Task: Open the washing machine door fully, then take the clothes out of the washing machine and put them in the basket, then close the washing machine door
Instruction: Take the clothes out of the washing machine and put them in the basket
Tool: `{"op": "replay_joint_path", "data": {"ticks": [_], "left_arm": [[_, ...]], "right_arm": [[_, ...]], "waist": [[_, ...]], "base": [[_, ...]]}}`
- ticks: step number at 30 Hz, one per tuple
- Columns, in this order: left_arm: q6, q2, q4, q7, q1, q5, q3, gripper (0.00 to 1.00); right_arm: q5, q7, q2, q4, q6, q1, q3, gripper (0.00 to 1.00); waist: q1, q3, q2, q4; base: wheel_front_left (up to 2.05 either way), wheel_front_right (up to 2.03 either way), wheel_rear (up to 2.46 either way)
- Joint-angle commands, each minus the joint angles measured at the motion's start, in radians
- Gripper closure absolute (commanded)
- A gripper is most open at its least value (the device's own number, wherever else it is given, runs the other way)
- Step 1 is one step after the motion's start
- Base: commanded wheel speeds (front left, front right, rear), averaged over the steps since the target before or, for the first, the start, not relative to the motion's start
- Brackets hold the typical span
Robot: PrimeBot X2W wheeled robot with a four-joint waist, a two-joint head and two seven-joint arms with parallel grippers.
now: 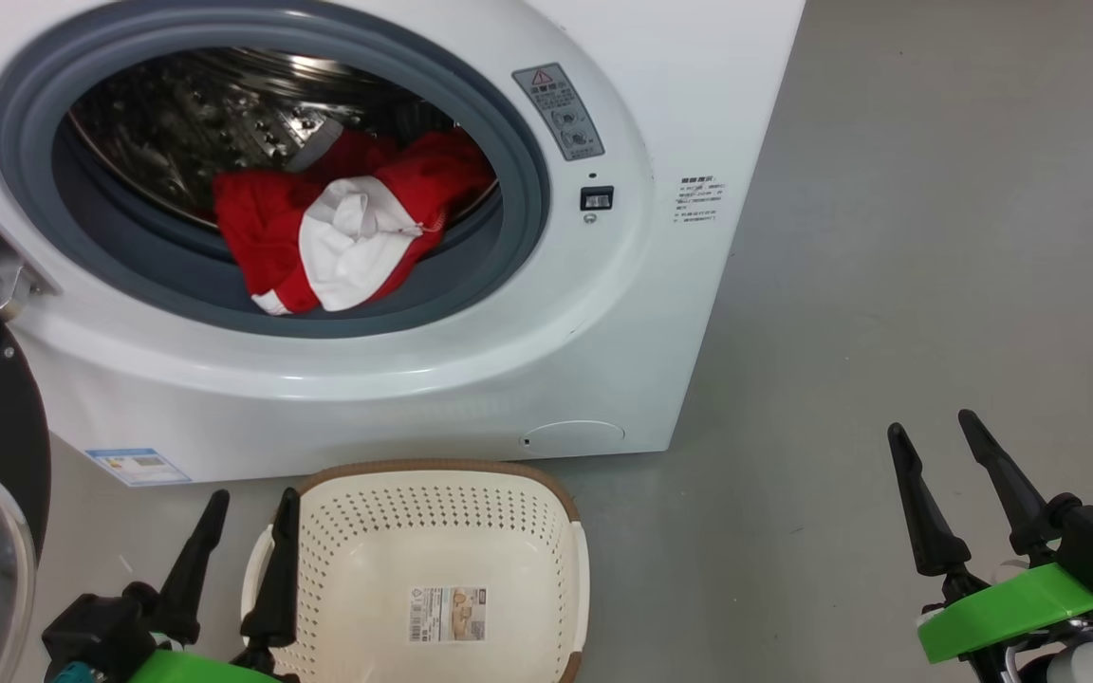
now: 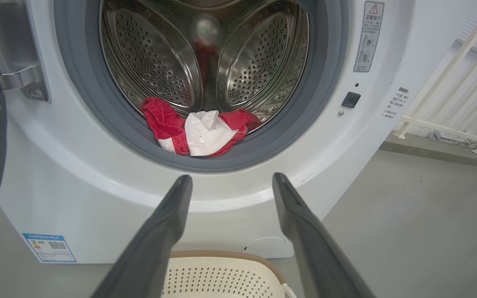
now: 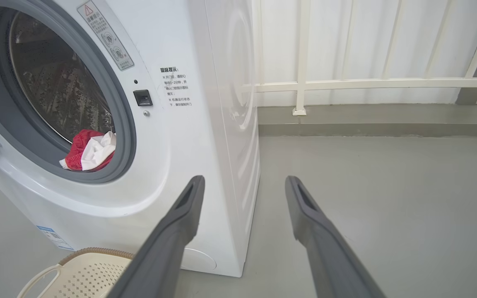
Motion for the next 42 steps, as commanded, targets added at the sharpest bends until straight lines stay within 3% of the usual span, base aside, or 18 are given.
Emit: {"op": "replay_joint_path", "data": {"ticks": [1, 12, 18, 28, 42], "left_arm": [[-0.006, 0.021, -0.020, -0.005, -0.027, 0.004, 0.036, 0.00], [-0.006, 0.012, 0.028, -0.005, -0.067, 0.024, 0.028, 0.00], [-0.006, 0.020, 0.118, -0.005, -0.199, 0.056, -0.016, 0.00], [-0.006, 0.042, 0.506, -0.005, -0.594, 0.115, -0.060, 0.00], [-0.006, 0.087, 0.822, 0.008, -0.925, 0.097, -0.207, 0.00]], "right_arm": [[-0.004, -0.009, -0.012, -0.023, 0.006, -0.010, 0.024, 0.00], [-0.006, -0.009, -0.005, -0.029, 0.006, -0.017, 0.023, 0.00], [-0.006, -0.009, 0.005, -0.033, 0.006, -0.040, 0.022, 0.00], [-0.003, -0.009, 0.035, -0.039, 0.006, -0.103, 0.040, 0.00], [-0.002, -0.009, 0.074, -0.040, 0.006, -0.161, 0.048, 0.00]], "waist": [[0.0000, 0.002, 0.0000, -0.001], [0.0000, 0.026, 0.0000, -0.006], [0.0000, 0.071, 0.0000, -0.004], [0.0000, 0.195, 0.0000, -0.047], [0.0000, 0.297, 0.0000, -0.107]], "base": [[0.00, 0.00, 0.00], [0.00, 0.00, 0.00], [0.00, 0.00, 0.00], [0.00, 0.00, 0.00], [0.00, 0.00, 0.00]]}}
